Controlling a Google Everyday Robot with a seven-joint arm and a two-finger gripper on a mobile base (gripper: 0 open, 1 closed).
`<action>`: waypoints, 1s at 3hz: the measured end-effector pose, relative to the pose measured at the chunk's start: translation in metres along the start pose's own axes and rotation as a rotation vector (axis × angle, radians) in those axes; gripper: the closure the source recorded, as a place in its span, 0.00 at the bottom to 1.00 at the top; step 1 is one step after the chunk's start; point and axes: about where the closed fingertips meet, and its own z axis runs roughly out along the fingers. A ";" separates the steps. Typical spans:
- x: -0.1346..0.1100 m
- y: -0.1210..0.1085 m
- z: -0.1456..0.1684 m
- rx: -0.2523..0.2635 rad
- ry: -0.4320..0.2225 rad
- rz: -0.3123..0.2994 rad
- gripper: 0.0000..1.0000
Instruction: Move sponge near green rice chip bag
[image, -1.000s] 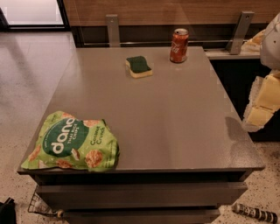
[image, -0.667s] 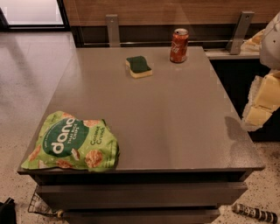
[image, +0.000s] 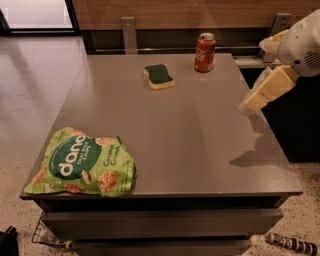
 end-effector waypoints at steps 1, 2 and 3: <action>-0.046 -0.052 0.036 0.057 -0.317 0.122 0.00; -0.078 -0.082 0.053 0.129 -0.479 0.188 0.00; -0.079 -0.082 0.056 0.126 -0.476 0.187 0.00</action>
Offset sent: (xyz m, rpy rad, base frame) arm 0.1469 0.0554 0.0356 0.6418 -0.3028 -0.1613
